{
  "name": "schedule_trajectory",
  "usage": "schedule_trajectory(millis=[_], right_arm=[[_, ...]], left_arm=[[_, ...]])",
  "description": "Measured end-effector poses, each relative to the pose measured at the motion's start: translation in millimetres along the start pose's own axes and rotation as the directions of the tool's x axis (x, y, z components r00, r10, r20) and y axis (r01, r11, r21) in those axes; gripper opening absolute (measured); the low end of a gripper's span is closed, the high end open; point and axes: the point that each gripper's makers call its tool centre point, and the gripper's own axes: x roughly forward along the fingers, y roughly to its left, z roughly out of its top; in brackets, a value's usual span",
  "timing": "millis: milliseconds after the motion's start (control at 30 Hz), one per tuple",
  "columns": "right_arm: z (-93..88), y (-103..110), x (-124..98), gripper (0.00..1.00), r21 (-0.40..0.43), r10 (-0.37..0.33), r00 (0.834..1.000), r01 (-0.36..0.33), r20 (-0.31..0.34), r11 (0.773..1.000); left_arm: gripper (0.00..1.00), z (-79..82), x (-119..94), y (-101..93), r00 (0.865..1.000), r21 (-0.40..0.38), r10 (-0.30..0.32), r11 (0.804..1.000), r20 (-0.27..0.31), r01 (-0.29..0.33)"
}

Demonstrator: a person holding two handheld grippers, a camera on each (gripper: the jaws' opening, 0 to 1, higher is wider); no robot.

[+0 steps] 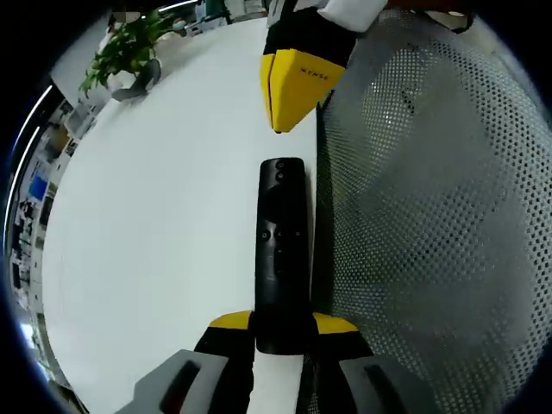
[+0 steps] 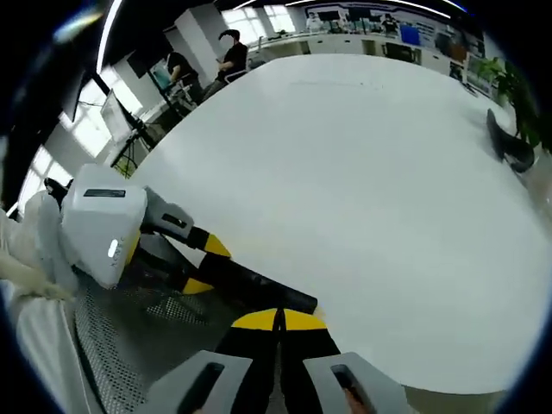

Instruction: Press the specified remote control buttons in sequence, fully releasing each button before pressing the next.

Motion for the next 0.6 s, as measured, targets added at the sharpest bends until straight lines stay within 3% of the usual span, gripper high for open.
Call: schedule_trajectory(millis=[267, 367, 600], right_arm=[[-3.9, -16.4, 15.5, 0.0, 0.012, -0.029, 0.997, 0.03, -0.073, 0.999], [-3.1, -14.7, 19.6, 0.0, 0.027, -0.011, 0.996, 0.013, -0.085, 1.0], [-7.8, -18.2, 29.1, 0.0, -0.002, -0.037, 0.99, 0.037, -0.133, 0.999]], left_arm=[[0.24, 0.9, 0.8, -0.6, 1.0, 0.008, -0.007, 1.0, 0.011, 0.007], [0.24, 0.9, 0.7, -0.5, 1.0, 0.005, -0.01, 1.0, 0.019, 0.009], [0.24, 1.0, 0.6, -0.3, 0.999, 0.0, -0.007, 1.0, 0.036, 0.007]])
